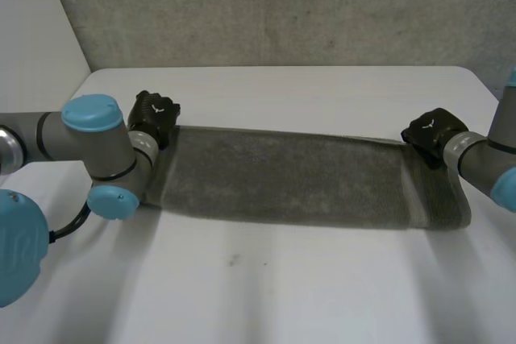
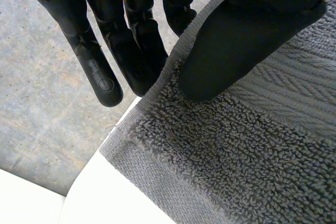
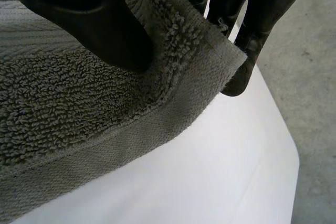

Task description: Fold the towel.

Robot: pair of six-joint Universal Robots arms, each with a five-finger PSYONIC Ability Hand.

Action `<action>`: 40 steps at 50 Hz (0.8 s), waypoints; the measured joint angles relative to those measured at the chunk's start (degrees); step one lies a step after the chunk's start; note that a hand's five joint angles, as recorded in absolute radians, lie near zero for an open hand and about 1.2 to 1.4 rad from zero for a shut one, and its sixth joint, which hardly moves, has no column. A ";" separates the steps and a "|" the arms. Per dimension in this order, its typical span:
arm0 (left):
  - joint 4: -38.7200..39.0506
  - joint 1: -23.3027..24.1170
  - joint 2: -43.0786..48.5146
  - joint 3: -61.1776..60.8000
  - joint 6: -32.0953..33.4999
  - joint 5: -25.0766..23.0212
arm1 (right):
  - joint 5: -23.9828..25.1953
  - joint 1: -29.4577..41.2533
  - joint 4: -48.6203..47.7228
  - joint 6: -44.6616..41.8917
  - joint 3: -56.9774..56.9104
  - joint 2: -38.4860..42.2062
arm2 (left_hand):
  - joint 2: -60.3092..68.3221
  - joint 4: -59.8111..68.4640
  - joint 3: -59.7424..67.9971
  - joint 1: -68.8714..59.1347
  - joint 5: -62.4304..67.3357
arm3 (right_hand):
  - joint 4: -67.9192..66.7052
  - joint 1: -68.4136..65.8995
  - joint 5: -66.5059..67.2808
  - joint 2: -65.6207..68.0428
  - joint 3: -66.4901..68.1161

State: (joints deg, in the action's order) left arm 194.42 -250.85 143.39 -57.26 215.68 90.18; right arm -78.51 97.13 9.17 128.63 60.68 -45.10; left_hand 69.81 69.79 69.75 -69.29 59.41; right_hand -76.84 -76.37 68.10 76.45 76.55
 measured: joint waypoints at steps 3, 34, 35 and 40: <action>-0.12 0.01 1.12 1.42 0.01 0.08 | -0.12 0.37 -0.47 -0.05 -1.53 1.12 | 0.00 0.00 0.00 0.00 0.00 | 0.00 0.00 0.00 0.00 0.00; -1.64 0.29 -12.56 -7.78 -1.41 7.28 | 0.20 0.80 -7.89 13.51 1.97 -11.73 | -60.27 -60.20 -60.17 59.46 -57.97 | 61.97 63.13 -64.64 -61.69 -62.56; -1.59 0.29 -13.46 -8.96 -1.62 7.32 | 0.36 0.75 -7.85 13.60 2.91 -12.41 | -60.27 -60.20 -60.17 59.46 -57.97 | 61.97 63.13 -64.64 -61.69 -62.56; 0.06 0.27 -21.45 -19.94 -5.14 7.21 | 2.12 -0.04 -7.74 13.78 14.37 -19.11 | -60.34 -60.22 -60.17 59.48 -57.97 | 61.97 63.18 -64.64 -61.69 -62.56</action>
State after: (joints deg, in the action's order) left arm 194.48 -250.58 121.93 -77.21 210.54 97.39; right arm -76.39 97.08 1.43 142.41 75.05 -64.20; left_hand 9.47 9.57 9.58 -9.81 1.44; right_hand -14.87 -13.19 3.46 14.76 13.99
